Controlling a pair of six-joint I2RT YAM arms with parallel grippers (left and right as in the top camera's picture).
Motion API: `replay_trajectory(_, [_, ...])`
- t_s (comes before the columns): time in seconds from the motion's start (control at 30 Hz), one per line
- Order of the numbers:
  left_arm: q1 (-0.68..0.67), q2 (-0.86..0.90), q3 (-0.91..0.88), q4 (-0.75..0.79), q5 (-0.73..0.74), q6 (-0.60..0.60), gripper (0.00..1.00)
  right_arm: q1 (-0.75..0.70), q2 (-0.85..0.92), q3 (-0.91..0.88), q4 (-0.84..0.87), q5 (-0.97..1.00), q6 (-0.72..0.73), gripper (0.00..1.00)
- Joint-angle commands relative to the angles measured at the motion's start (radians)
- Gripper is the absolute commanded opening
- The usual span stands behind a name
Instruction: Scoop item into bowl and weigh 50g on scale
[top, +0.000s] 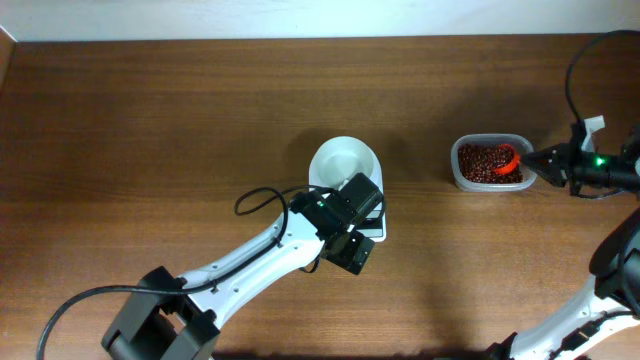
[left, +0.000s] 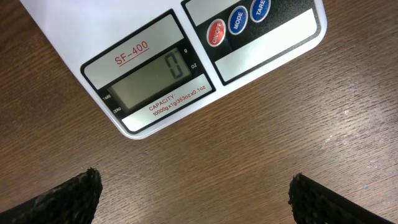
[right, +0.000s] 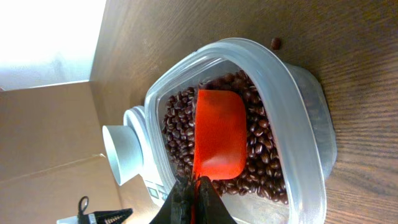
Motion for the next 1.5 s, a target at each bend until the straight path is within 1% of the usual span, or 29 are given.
replay_trajectory(0.0, [-0.001, 0.002, -0.008, 0.002, -0.004, 0.001, 0.99, -0.028, 0.01, -0.006, -0.015, -0.046, -0.016, 0.04])
replay_trajectory(0.07, [-0.001, 0.002, -0.008, 0.002, -0.004, 0.001, 0.99, -0.041, 0.01, -0.006, -0.029, -0.047, -0.038, 0.04])
replay_trajectory(0.33, [-0.001, 0.002, -0.008, 0.002, -0.004, 0.001, 0.99, -0.06, 0.01, -0.006, -0.064, -0.048, -0.037, 0.04])
replay_trajectory(0.5, [-0.001, 0.002, -0.008, 0.002, -0.004, 0.001, 0.99, -0.06, 0.01, -0.006, -0.055, -0.049, -0.037, 0.04])
replay_trajectory(0.6, [-0.001, 0.002, -0.008, 0.002, -0.004, 0.001, 0.99, -0.06, 0.01, -0.006, -0.054, -0.103, -0.037, 0.04])
replay_trajectory(0.8, [-0.001, 0.002, -0.008, 0.002, -0.004, 0.001, 0.99, -0.06, 0.01, -0.006, -0.055, -0.102, -0.037, 0.04])
replay_trajectory(0.9, [-0.001, 0.002, -0.008, 0.002, -0.004, 0.001, 0.99, -0.06, 0.01, -0.006, -0.055, -0.102, -0.09, 0.04])
replay_trajectory(1.47, [-0.001, 0.002, -0.008, 0.002, -0.004, 0.001, 0.99, -0.06, 0.01, 0.033, -0.1, -0.102, -0.059, 0.04])
